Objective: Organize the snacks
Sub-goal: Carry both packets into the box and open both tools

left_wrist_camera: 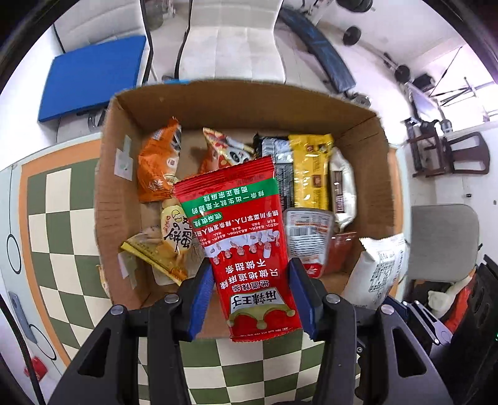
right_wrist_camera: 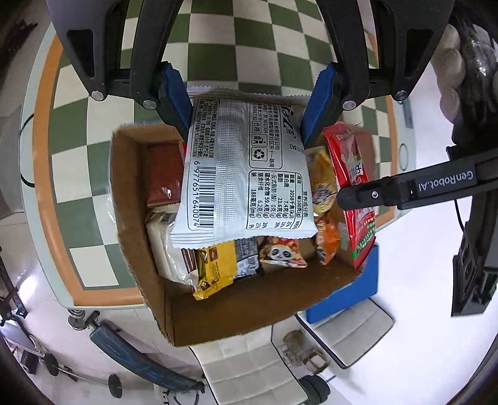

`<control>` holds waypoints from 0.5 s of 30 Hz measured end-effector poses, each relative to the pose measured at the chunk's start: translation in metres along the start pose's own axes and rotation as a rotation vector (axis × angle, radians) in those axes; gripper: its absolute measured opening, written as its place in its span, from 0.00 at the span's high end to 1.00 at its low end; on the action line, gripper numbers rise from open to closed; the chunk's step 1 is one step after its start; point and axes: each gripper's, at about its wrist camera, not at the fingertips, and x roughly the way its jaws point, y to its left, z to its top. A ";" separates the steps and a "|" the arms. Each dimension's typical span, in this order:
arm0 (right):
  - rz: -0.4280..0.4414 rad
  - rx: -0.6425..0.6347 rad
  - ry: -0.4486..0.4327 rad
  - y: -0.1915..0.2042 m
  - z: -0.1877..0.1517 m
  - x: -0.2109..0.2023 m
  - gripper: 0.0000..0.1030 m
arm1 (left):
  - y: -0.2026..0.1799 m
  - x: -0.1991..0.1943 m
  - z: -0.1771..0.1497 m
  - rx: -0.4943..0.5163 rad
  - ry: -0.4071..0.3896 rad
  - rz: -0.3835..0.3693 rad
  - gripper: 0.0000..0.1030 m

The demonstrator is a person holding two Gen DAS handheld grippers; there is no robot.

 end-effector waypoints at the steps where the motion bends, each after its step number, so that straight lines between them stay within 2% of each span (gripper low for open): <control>1: -0.005 0.003 0.004 -0.001 0.003 0.005 0.33 | 0.001 0.009 0.002 -0.008 0.023 0.018 0.54; 4: 0.002 0.011 0.043 -0.006 0.010 0.026 0.32 | 0.004 0.029 0.003 -0.012 0.076 0.018 0.53; 5: 0.011 0.024 0.066 -0.009 0.012 0.035 0.31 | 0.004 0.035 0.002 -0.011 0.087 0.022 0.50; 8: -0.014 0.026 0.095 -0.010 0.015 0.048 0.06 | 0.006 0.040 -0.003 -0.009 0.082 0.028 0.46; 9: -0.022 0.022 0.094 -0.010 0.015 0.050 0.06 | 0.006 0.040 -0.005 -0.001 0.075 0.029 0.42; 11: -0.039 0.017 0.101 -0.010 0.014 0.053 0.06 | 0.006 0.035 -0.008 0.001 0.052 0.037 0.13; 15: -0.090 0.004 0.089 -0.009 0.014 0.052 0.06 | 0.005 0.026 -0.015 0.010 0.031 0.056 0.12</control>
